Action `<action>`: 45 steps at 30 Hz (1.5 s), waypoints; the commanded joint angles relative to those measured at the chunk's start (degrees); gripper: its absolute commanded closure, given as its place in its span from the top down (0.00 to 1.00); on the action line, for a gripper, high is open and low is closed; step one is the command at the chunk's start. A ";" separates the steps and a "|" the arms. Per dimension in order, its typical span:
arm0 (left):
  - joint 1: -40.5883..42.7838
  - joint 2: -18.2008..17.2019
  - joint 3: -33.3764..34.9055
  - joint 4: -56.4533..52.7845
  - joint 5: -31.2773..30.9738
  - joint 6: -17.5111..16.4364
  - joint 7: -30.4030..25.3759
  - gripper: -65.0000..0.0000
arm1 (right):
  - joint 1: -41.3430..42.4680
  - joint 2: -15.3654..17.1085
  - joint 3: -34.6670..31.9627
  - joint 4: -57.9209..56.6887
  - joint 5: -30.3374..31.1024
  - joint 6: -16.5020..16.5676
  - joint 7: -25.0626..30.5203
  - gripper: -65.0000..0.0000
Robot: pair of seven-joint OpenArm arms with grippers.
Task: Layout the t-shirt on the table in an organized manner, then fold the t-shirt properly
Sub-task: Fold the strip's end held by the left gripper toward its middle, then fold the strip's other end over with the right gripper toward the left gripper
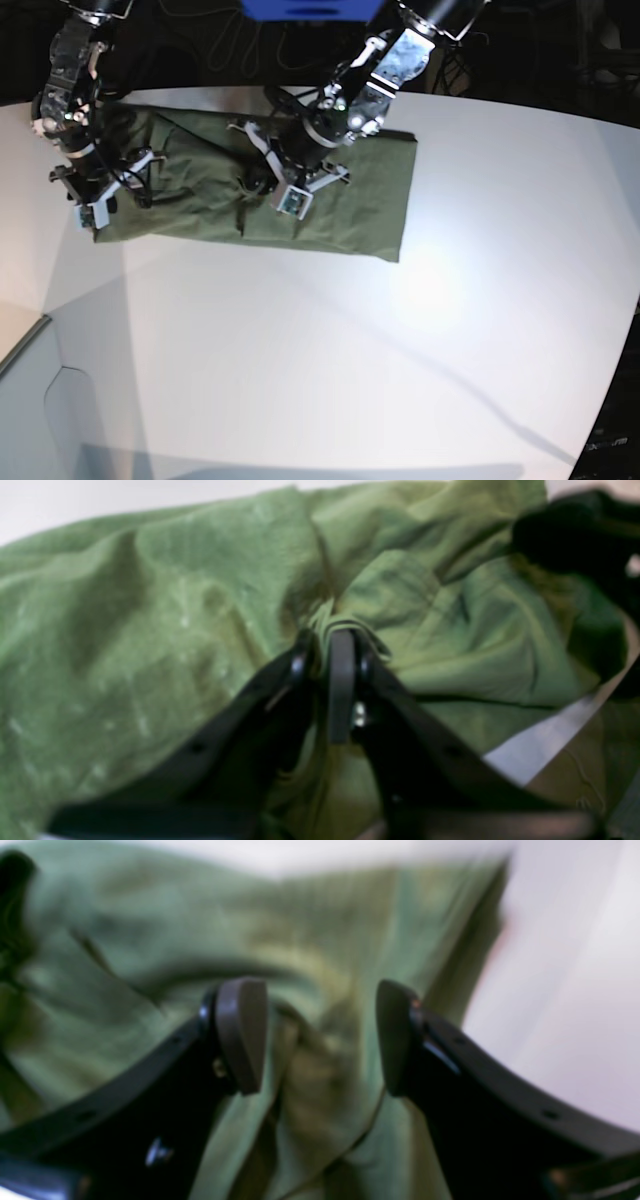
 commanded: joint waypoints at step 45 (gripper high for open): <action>9.62 -6.86 -41.17 13.91 -0.37 -1.09 -1.41 0.65 | 6.02 0.84 5.01 -11.60 0.90 0.74 -11.63 0.00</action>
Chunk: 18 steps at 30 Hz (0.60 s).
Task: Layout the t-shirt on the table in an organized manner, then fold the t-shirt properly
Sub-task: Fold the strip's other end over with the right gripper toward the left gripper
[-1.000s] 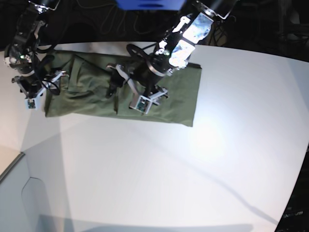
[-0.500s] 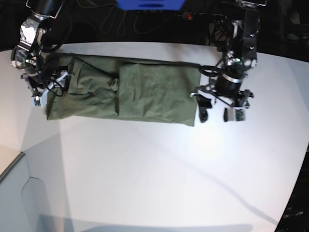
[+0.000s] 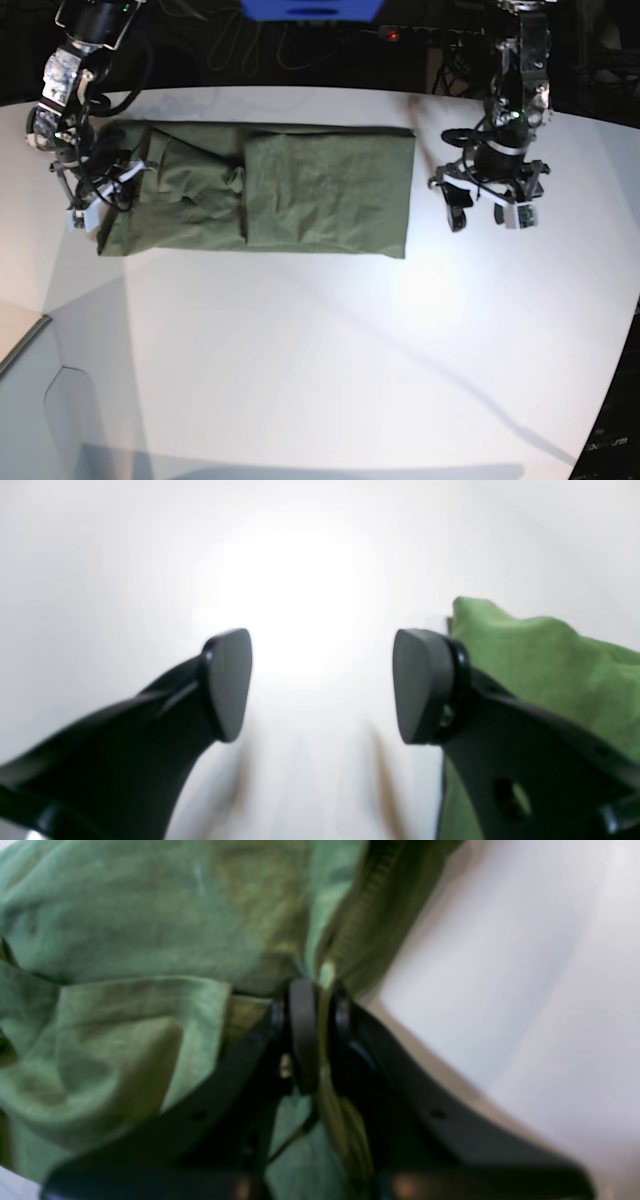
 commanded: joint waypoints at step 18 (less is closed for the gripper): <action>-0.29 -0.11 -0.16 0.49 -0.22 -0.22 -1.48 0.65 | -12.25 -5.13 -9.60 31.74 -1.59 0.55 -2.94 0.00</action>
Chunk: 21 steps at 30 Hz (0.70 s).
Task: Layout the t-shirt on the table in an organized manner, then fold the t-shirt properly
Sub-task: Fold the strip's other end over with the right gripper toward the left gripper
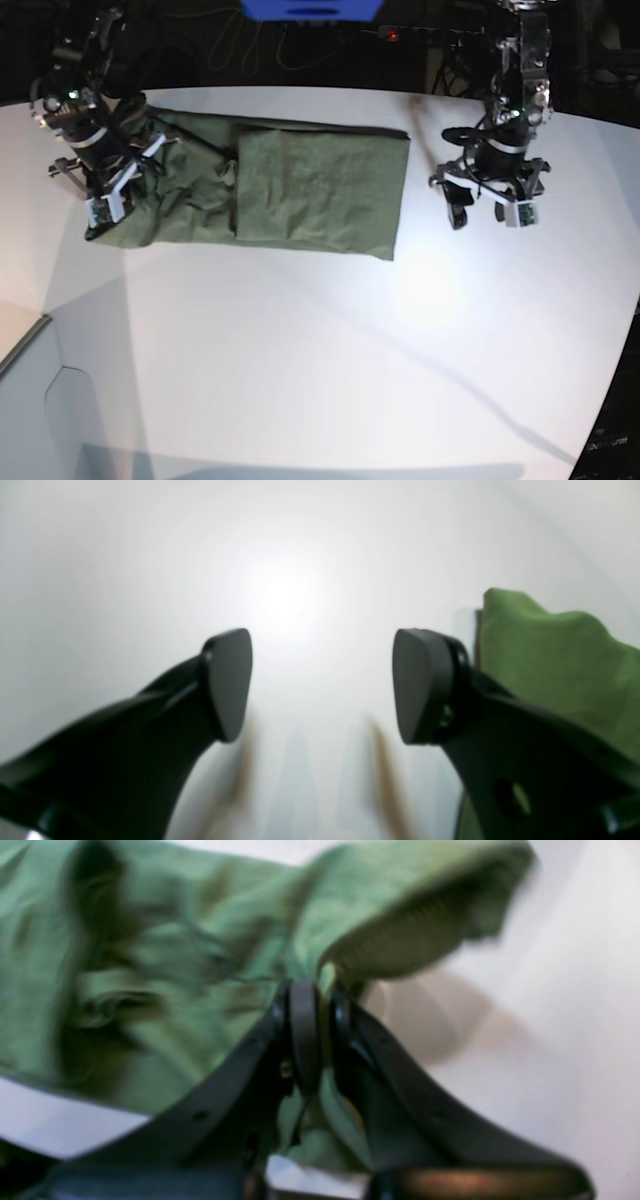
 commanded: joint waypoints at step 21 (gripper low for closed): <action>-0.09 0.66 0.45 -2.00 -0.20 -0.22 -1.39 0.65 | 9.66 -2.43 -36.86 -5.94 1.17 -13.94 1.55 0.00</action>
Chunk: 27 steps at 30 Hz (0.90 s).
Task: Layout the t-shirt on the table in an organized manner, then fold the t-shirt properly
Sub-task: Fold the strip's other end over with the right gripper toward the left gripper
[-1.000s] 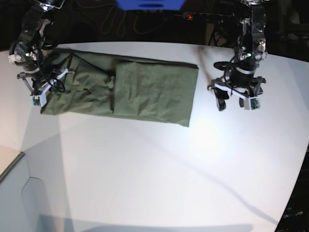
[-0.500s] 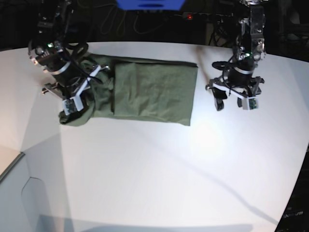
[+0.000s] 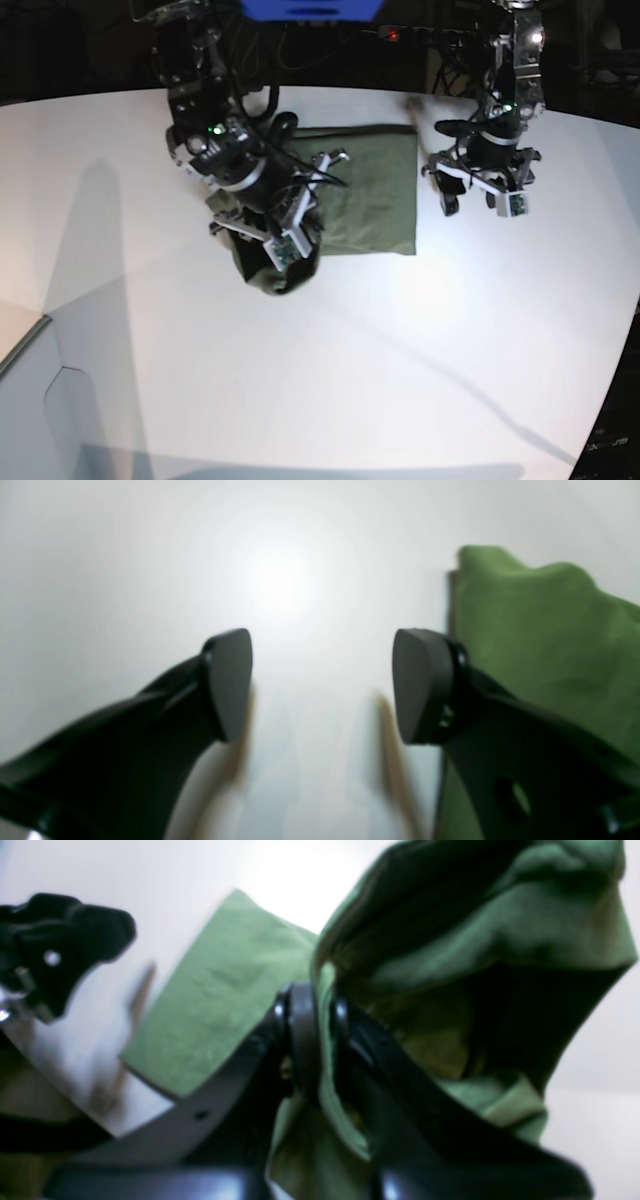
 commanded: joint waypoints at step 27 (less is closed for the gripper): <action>-0.99 -0.45 1.99 -0.36 -0.13 -0.22 -1.30 0.66 | 8.25 -0.51 -19.35 -6.42 1.10 -0.19 2.09 0.00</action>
